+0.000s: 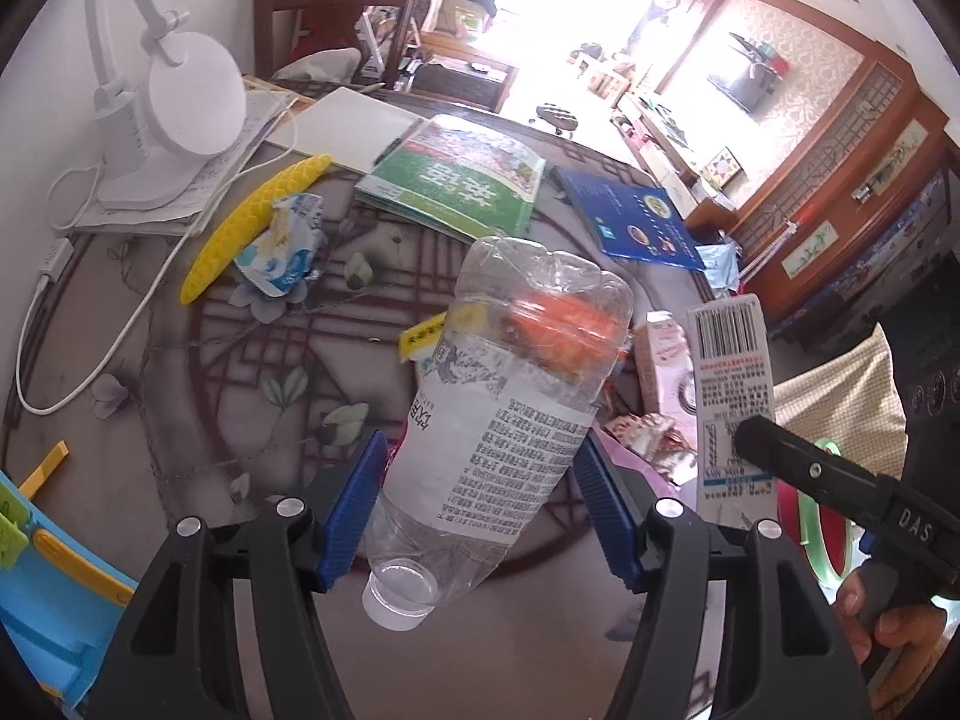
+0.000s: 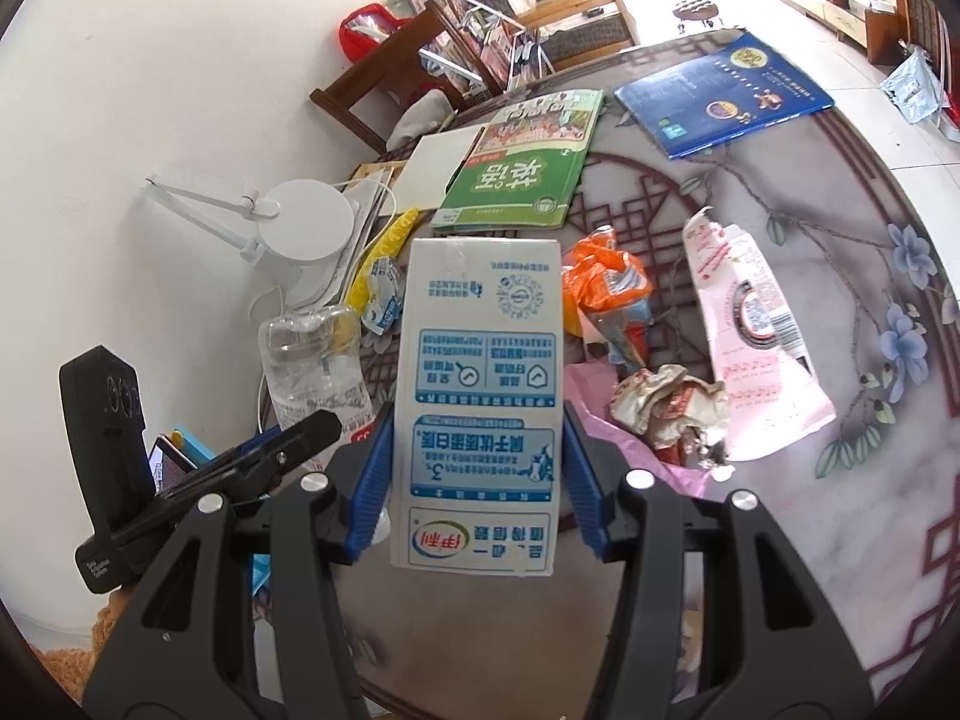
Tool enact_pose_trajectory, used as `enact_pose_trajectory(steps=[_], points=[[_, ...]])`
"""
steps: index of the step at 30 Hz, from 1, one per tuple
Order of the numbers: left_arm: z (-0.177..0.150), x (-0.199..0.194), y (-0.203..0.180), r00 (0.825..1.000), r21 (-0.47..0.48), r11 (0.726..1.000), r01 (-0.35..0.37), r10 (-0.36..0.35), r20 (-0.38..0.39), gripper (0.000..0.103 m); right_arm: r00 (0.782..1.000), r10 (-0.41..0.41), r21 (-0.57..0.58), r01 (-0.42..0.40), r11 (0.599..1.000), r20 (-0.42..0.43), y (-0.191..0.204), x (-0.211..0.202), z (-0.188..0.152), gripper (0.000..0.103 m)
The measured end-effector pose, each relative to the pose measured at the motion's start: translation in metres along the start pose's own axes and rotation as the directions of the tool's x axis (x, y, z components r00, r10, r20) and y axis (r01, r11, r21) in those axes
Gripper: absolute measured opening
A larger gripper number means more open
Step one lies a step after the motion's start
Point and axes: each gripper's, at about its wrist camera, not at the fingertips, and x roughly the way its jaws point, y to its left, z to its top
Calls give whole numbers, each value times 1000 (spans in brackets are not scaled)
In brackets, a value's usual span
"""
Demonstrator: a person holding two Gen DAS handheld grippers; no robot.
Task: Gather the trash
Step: 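Carry the held bottle and milk carton to the red bin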
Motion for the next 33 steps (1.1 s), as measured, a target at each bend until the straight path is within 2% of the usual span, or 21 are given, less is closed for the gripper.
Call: enact_pose_trajectory(steps=[2, 3, 14, 21, 33], points=[[-2, -1, -6, 1000, 10, 1000, 8, -8, -1, 59, 1000, -6, 10, 6, 1000, 11, -5, -7, -1, 51], [-3, -1, -11, 1000, 20, 1000, 13, -13, -3, 54, 1000, -10, 16, 10, 1000, 17, -8, -11, -2, 51], [-9, 9, -56, 998, 78, 995, 54, -52, -20, 52, 996, -45, 89, 39, 995, 72, -48, -49, -14, 51], [-17, 19, -100, 997, 124, 989, 76, -71, -40, 52, 992, -64, 132, 50, 990, 104, -85, -81, -22, 51], [-34, 23, -161, 998, 134, 989, 58, -55, -30, 52, 991, -58, 140, 42, 989, 117, -144, -121, -21, 51]])
